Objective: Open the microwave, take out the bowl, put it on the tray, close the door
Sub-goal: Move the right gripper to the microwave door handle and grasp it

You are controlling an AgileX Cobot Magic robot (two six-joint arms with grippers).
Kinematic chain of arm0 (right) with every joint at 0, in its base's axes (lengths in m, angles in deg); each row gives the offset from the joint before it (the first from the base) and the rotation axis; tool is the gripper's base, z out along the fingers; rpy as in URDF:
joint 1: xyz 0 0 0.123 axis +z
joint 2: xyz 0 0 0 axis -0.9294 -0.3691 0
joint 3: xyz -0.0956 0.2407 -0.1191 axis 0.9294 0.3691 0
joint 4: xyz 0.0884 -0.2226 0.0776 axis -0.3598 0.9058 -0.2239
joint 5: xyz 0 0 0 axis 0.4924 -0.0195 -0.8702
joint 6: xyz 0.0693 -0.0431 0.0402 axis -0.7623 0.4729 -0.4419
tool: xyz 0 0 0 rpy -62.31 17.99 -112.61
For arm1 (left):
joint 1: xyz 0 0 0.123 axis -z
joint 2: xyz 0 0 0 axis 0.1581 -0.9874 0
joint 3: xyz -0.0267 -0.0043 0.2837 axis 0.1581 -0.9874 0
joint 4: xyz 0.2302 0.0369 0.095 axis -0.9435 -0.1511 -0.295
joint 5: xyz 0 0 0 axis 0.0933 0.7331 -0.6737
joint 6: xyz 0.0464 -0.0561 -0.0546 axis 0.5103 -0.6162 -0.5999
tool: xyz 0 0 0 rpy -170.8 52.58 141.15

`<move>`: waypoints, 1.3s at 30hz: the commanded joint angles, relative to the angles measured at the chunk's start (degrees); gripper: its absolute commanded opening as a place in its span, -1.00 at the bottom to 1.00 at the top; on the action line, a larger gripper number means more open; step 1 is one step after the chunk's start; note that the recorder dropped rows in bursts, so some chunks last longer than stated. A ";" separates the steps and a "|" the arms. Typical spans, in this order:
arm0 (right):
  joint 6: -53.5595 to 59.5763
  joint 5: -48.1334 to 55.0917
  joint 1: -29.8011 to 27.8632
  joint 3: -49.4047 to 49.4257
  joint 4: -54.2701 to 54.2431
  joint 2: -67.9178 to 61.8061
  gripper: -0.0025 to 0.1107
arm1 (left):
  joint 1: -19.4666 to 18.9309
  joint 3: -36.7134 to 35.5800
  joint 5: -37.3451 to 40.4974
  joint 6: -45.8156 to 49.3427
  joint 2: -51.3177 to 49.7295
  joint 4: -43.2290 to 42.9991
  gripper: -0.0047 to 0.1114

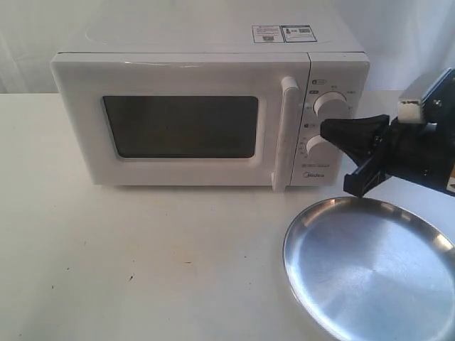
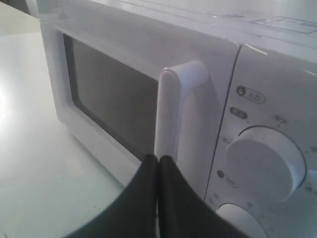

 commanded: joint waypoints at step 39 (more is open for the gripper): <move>9.02 -2.21 12.70 -12.22 2.32 -14.30 -0.96 | 0.23 0.16 -0.21 0.00 0.12 0.45 -0.92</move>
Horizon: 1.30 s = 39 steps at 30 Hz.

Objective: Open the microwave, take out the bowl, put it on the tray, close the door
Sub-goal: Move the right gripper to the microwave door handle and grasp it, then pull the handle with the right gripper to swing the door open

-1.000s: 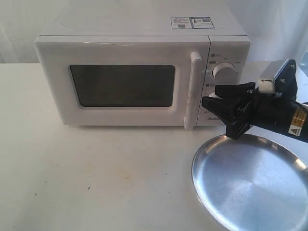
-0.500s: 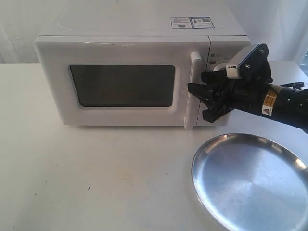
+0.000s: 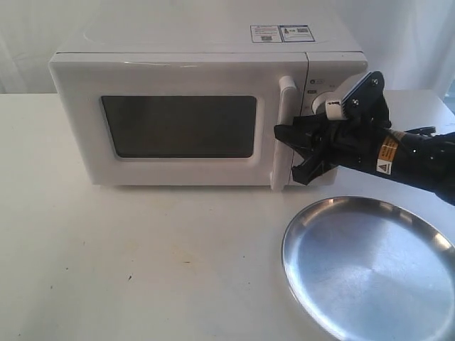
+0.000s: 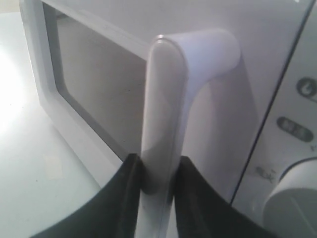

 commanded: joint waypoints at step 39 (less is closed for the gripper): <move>-25.62 -15.09 1.02 -0.64 42.63 16.24 -0.77 | 0.23 0.16 -0.21 0.00 0.12 0.45 -0.92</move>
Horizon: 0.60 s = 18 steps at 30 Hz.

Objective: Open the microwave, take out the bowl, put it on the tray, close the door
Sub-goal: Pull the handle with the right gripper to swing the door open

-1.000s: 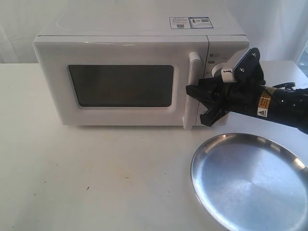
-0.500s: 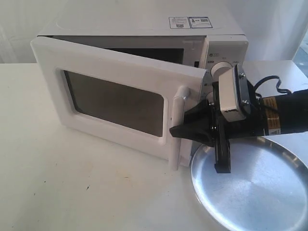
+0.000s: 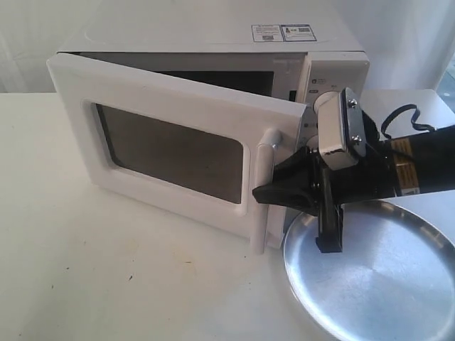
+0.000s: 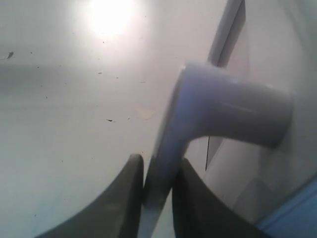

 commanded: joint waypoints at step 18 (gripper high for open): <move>-30.04 -10.13 -0.09 -0.55 4.58 19.80 -0.70 | 0.23 0.16 -0.21 0.00 0.12 0.45 -0.92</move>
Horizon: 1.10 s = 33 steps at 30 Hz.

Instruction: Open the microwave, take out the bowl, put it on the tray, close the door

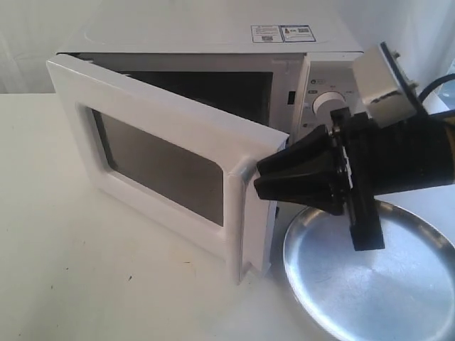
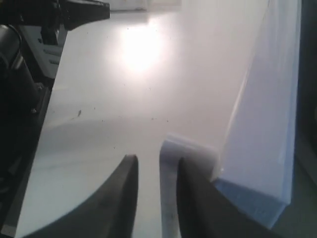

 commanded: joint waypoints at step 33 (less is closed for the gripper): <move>6.51 -0.75 0.02 0.91 -8.46 -10.09 -0.96 | 0.23 0.16 -0.21 0.00 0.12 0.45 -0.92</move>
